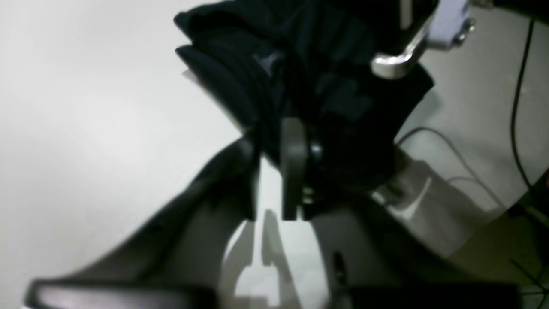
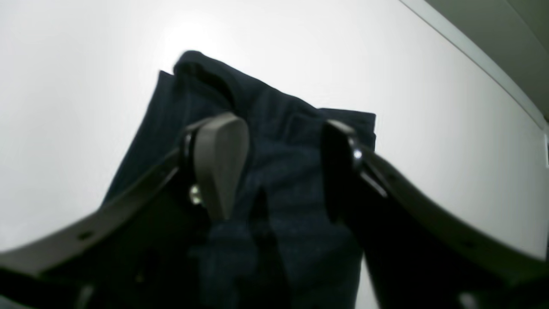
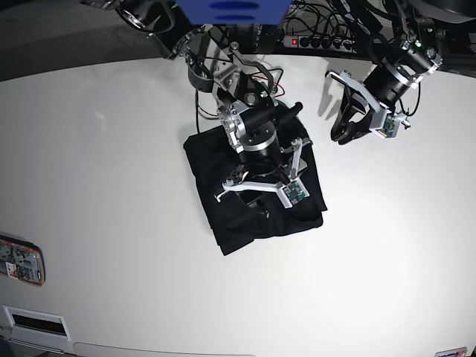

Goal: Fold the T-shirt properly
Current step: 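Grasp opposite edges of the folded black shirt with both grippers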

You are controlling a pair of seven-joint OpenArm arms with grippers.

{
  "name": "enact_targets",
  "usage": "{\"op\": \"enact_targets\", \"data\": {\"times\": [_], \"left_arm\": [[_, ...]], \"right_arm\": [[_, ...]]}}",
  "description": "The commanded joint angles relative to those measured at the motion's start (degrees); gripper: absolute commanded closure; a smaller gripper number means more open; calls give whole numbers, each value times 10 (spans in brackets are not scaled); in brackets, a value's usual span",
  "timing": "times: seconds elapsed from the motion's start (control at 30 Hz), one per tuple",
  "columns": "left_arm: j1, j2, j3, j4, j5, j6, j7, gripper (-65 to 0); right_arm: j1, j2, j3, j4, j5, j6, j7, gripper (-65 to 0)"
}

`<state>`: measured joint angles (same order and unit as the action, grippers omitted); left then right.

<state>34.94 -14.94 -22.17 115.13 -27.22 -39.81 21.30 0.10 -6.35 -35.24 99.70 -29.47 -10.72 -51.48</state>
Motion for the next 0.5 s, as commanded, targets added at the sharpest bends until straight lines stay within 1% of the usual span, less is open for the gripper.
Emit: {"op": "enact_targets", "data": {"times": [0.0,0.03,0.07,0.1,0.17,0.27,0.33,0.4,0.47], "left_arm": [[1,-3,0,9,-10,-2,-12,0],[1,-3,0,9,-10,-2,-12,0],[1,-3,0,9,-10,-2,-11,0],[1,-3,0,9,-10,-2,-11,0],[2,-3,0,9,-10,-2,-11,0],[3,-2,3,8,-10,-2,-11,0],[3,-2,24,6,-10,-2,-11,0],[2,-2,47,6,-10,-2,-11,0],[1,-2,77,3,-10,-2,-11,0]], "right_arm": [[21,-8,-1,5,-5,-3,14,-202],[30,-8,-1,0,-5,-3,14,-140],[42,-8,-1,-6,-5,-3,14,-58],[50,-8,-1,-12,-5,-3,14,0],[65,-8,6,-30,-5,-3,19,0],[81,-9,32,-63,-5,-3,19,0],[97,-11,50,-83,-4,-3,20,0],[117,-11,62,-102,15,-3,20,0],[137,-11,72,-117,52,-3,20,0]]}}
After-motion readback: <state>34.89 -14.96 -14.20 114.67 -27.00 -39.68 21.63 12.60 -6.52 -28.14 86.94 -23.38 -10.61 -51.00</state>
